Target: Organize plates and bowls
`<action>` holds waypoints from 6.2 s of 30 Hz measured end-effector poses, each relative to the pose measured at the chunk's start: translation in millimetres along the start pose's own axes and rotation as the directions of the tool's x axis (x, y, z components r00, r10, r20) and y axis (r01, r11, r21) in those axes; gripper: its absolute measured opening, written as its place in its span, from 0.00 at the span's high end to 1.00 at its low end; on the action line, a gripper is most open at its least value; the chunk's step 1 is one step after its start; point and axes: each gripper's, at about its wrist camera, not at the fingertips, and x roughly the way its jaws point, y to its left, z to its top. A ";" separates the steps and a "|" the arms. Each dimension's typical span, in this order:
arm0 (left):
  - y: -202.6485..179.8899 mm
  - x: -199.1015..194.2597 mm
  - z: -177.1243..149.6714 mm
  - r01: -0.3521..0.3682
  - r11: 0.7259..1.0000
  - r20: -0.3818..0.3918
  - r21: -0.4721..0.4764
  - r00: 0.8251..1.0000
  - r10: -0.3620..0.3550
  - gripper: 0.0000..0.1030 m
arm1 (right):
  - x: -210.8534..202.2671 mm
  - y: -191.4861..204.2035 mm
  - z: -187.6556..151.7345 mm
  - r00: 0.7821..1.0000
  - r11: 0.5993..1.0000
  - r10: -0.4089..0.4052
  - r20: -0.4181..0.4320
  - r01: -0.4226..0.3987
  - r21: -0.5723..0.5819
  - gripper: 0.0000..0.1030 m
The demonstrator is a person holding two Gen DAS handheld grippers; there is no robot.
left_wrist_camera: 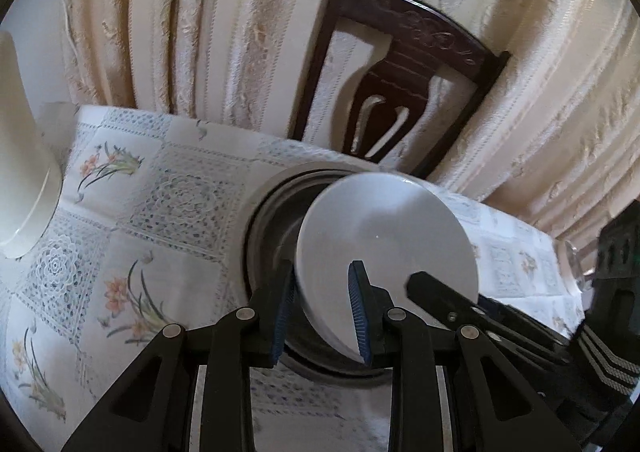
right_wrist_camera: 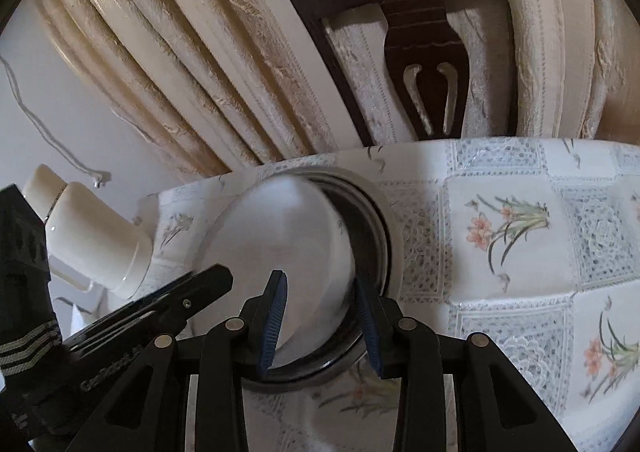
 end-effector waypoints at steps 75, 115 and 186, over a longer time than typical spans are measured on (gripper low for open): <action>22.2 15.8 2.4 -0.127 0.990 0.065 0.053 0.990 0.124 0.40 | -28.4 -29.6 -22.0 0.993 0.988 0.082 0.080 -0.091 0.127 0.37; 2.9 18.0 -22.7 -0.075 0.993 -0.036 0.090 0.996 0.079 0.58 | -24.7 -25.0 -30.5 0.997 0.993 0.070 -0.014 -0.068 0.095 0.55; 1.7 -215.4 -232.6 -0.094 0.993 0.028 0.071 0.995 0.092 0.57 | -182.5 44.6 -198.1 0.970 0.973 0.226 -0.085 -0.229 -0.015 0.54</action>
